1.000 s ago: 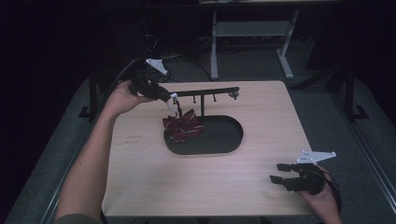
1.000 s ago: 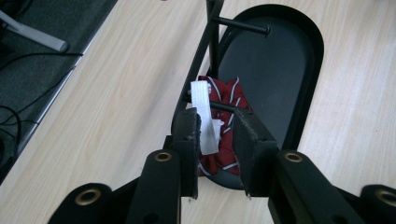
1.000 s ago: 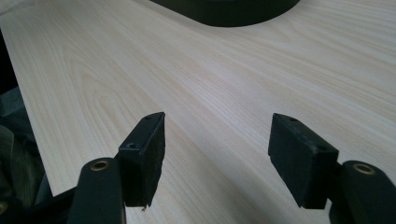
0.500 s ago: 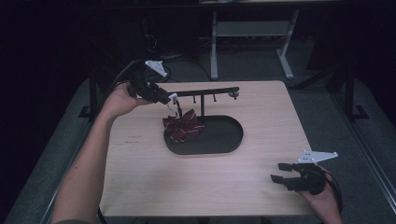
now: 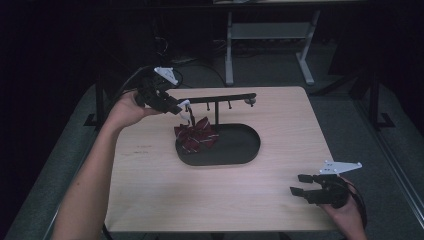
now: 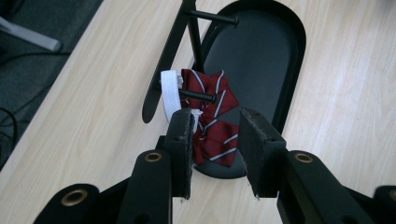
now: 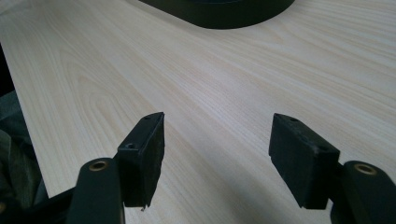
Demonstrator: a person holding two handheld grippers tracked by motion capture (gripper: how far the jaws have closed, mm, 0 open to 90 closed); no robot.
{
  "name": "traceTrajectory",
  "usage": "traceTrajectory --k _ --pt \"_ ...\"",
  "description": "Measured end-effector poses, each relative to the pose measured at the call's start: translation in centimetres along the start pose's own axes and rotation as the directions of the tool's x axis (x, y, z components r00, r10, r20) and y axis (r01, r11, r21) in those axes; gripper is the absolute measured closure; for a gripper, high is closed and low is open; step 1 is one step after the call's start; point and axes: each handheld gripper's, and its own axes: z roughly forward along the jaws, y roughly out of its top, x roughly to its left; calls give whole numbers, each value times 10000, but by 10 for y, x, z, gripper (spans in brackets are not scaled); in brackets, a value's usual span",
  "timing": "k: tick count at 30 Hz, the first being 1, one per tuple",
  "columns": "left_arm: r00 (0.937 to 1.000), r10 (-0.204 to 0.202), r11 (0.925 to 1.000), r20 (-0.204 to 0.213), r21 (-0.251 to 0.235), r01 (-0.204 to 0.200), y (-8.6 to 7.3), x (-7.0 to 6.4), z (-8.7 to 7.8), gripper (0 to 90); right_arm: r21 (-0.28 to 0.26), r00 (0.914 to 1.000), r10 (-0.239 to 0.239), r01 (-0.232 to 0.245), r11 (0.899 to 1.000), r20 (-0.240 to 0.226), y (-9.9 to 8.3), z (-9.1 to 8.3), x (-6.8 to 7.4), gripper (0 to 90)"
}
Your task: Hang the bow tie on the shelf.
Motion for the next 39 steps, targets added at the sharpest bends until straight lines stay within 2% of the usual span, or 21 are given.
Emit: traceTrajectory --k 1,7,11,14,19,26,33,39 --pt "10000 -95 9999 5 -32 95 -1 0 0 654 7 10000 6 -6 10000 16 0 1 0 354" --pt "10000 -79 9999 47 66 79 -9 -3 -1 647 52 10000 14 -14 10000 -40 0 2 0 354" --pt "9992 -351 9994 187 -33 351 -10 -5 -4 626 111 10000 55 -54 9999 -46 0 3 -1 352" --pt "9996 -208 9998 168 15 208 -10 -6 -5 617 54 10000 61 -61 10000 4 0 2 -2 352" --pt "9997 -213 9992 103 -346 216 -14 -11 -5 608 -3 9999 139 -139 9999 67 0 0 -2 352" --pt "9997 -201 9996 124 -177 203 -17 -15 -4 571 12 9999 119 -119 9999 88 0 1 -3 352" --pt "10000 -11 9997 58 -232 12 -16 -20 -7 550 6 9999 128 -128 9999 109 0 0 -3 352" --pt "9999 -90 9992 118 -394 94 -22 -22 -5 539 -5 9999 70 -70 10000 84 0 0 -3 352"
